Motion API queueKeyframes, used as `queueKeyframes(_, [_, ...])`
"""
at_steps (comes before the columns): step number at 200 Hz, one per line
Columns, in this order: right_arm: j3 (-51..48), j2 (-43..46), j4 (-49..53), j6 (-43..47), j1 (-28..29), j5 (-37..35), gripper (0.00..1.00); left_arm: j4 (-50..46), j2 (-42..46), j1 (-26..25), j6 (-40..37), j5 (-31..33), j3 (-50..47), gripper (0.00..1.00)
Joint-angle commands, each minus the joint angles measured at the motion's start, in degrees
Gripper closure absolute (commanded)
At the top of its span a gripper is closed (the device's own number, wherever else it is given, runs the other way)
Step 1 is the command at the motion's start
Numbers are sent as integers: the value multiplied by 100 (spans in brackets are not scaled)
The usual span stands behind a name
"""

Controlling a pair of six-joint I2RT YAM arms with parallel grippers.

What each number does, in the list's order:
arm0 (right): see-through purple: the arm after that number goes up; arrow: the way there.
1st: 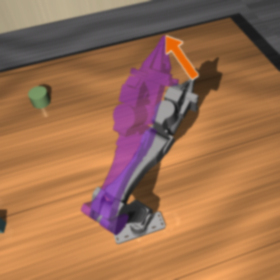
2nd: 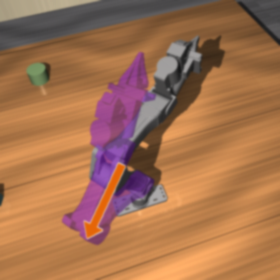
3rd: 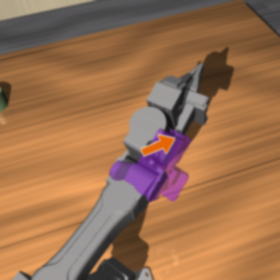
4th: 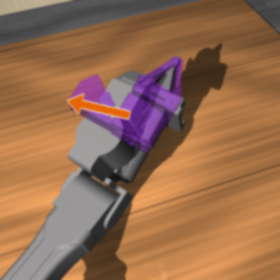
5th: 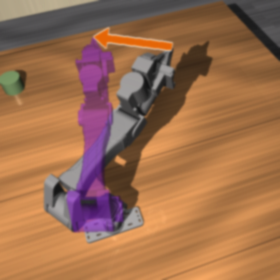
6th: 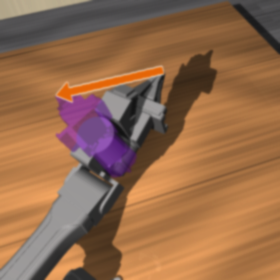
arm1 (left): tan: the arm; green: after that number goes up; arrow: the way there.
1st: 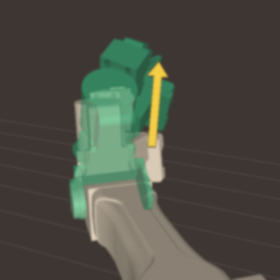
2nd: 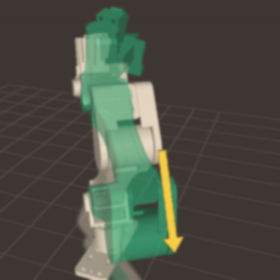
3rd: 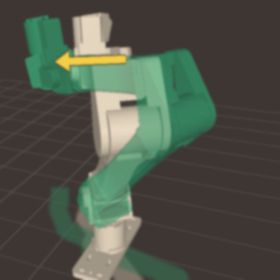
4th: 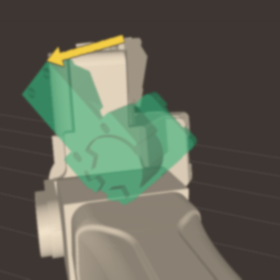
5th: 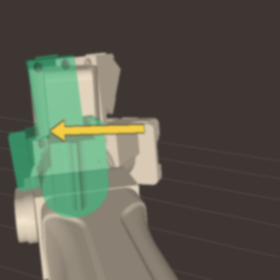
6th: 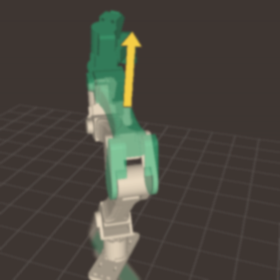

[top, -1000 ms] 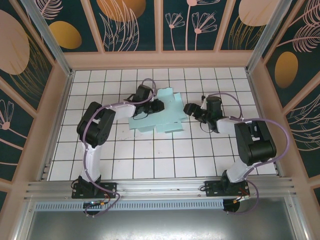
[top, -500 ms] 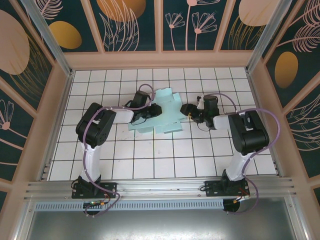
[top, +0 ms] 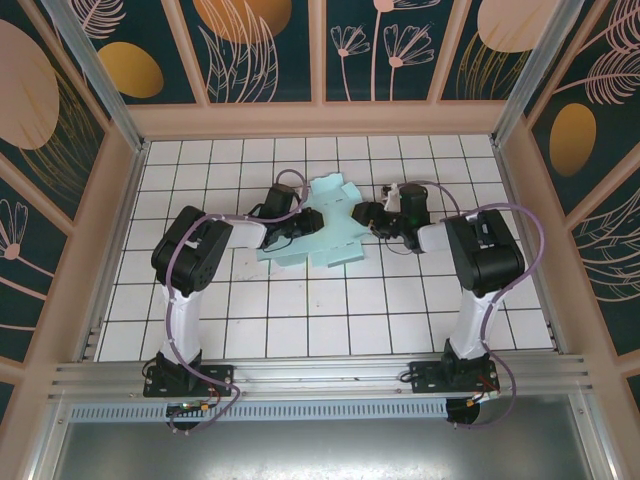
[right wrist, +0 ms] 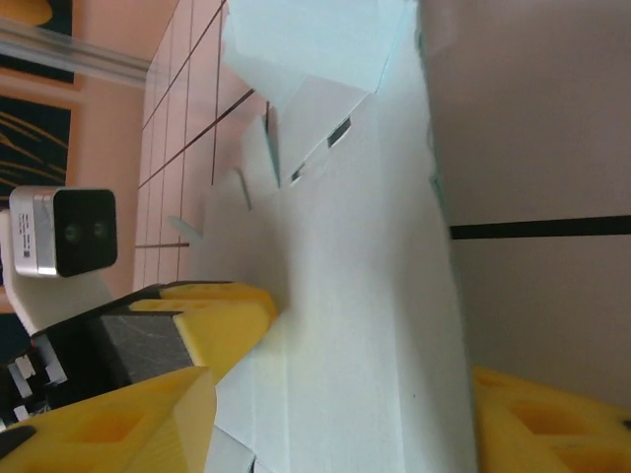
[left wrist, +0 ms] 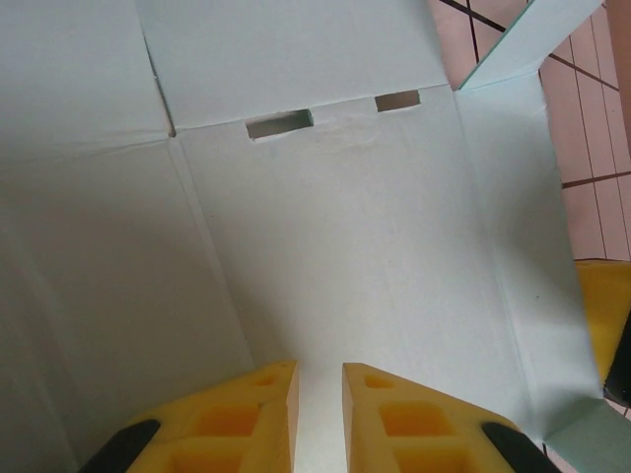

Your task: Fold the paper box

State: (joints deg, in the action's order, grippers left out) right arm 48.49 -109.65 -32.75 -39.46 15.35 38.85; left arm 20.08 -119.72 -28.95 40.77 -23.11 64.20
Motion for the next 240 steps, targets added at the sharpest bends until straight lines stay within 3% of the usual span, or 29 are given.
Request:
queueKeyframes(1, [141,247,-7,174,24,-179,56,-747,-224,-23,75,114,-312,80])
queueKeyframes(33, [277,332,668,520,37,-810,81,-752,-120,-23,33,97,-312,78])
queueKeyframes(53, [410,312,1046,728,57,-1011,82,-810,-43,-23,-68,76,-310,75])
queueKeyframes(70, [418,333,1091,747,64,-1079,70,-813,48,-23,-112,131,-371,74])
queueKeyframes(80, [410,360,1087,762,64,-1099,69,-838,76,-22,-128,171,-389,74])
queueKeyframes(103, [429,422,1171,831,65,-1223,82,-843,64,-21,-121,179,-417,73])
queueKeyframes(122, [462,483,1324,973,93,-1372,100,-763,106,-23,-103,141,-449,71])
queueKeyframes(137, [571,521,1606,1217,159,-1574,100,-714,206,-23,-146,128,-470,68])
queueKeyframes(155, [798,502,2155,1632,272,-1940,100,-696,438,-23,-174,147,-470,57])
queueKeyframes(177, [1068,460,2793,2115,358,-2323,100,-190,907,-7,89,-70,-646,35])
queueKeyframes(196, [1301,437,3419,2600,410,-2668,100,39,1383,20,255,255,-767,18])
queueKeyframes(222, [1606,410,4283,3267,599,-3767,100,-21,1934,121,113,1022,-976,13])
queueKeyframes(240, [1783,359,4762,3532,759,-4688,100,20,2119,250,11,1157,-1158,6])
